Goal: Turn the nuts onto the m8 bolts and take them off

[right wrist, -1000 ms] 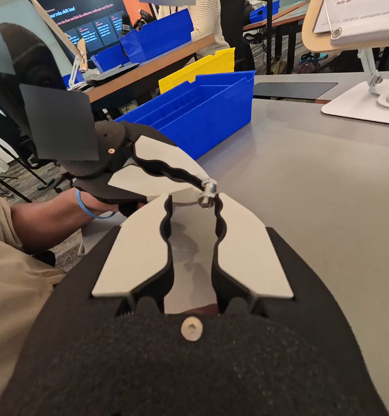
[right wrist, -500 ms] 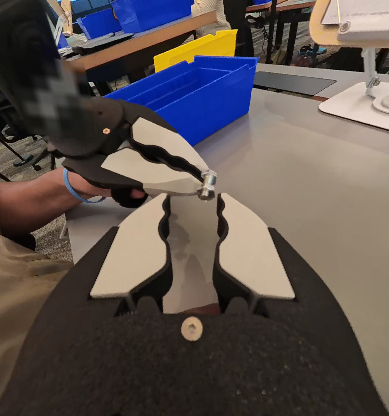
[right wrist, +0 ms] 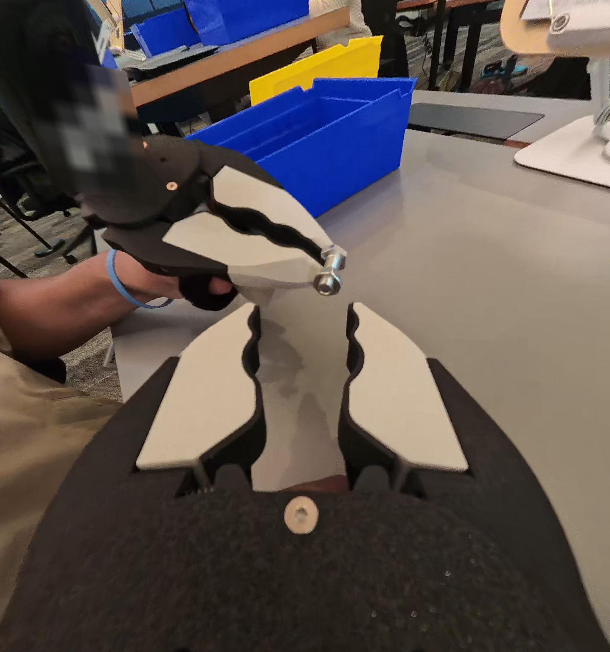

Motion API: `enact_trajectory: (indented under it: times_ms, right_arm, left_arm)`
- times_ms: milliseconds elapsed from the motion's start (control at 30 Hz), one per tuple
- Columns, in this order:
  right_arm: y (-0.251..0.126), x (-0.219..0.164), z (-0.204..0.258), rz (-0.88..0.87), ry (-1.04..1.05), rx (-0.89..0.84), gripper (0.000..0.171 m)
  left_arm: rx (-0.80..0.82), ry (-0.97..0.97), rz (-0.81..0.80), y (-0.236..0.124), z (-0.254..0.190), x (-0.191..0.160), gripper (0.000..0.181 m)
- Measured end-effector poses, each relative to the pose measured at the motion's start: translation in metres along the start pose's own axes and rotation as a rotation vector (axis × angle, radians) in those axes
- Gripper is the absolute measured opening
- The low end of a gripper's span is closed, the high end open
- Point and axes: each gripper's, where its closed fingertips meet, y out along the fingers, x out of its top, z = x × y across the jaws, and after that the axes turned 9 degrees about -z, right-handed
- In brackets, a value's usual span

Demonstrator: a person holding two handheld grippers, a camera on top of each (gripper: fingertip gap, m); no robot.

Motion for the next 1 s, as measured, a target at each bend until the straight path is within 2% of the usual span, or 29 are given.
enact_trajectory:
  times_ms: [233,267,333,433,600,700,733,800,867,1000]
  right_arm:
    - [0.004,0.017,0.008,-0.058,-0.040,0.011,0.052]
    - [0.003,0.024,0.013,-0.085,-0.042,0.036,0.045]
    - [0.001,0.033,0.018,-0.104,-0.053,0.046,0.045]
    - [-0.001,0.023,0.007,-0.053,-0.102,-0.014,0.048]
    - [0.004,-0.005,-0.001,0.020,-0.001,-0.020,0.052]
    - [0.006,0.004,0.005,-0.014,-0.010,-0.007,0.052]
    - [0.006,0.011,0.008,-0.038,-0.023,-0.006,0.058]
    - [0.002,0.028,0.020,-0.104,-0.056,0.040,0.050]
    - [0.000,0.037,0.023,-0.127,-0.085,0.037,0.049]
    - [-0.001,0.016,0.004,-0.049,-0.064,-0.027,0.052]
  left_arm:
    - [-0.011,0.014,0.023,0.003,-0.001,-0.005,0.006]
    - [-0.002,0.018,0.030,0.003,0.000,-0.007,0.006]
    - [0.000,0.020,0.046,0.004,0.001,-0.012,0.006]
    - [0.004,0.009,0.031,0.004,0.001,-0.009,0.006]
    - [-0.004,0.002,-0.011,0.000,-0.001,0.000,0.006]
    - [-0.012,0.015,0.009,0.003,-0.003,-0.003,0.006]
    - [-0.012,0.018,0.017,0.004,-0.002,-0.005,0.006]
    - [-0.008,0.023,0.041,0.006,-0.002,-0.011,0.006]
    - [-0.007,0.027,0.048,0.006,-0.002,-0.014,0.006]
    - [0.002,0.019,0.024,0.003,-0.001,-0.007,0.006]
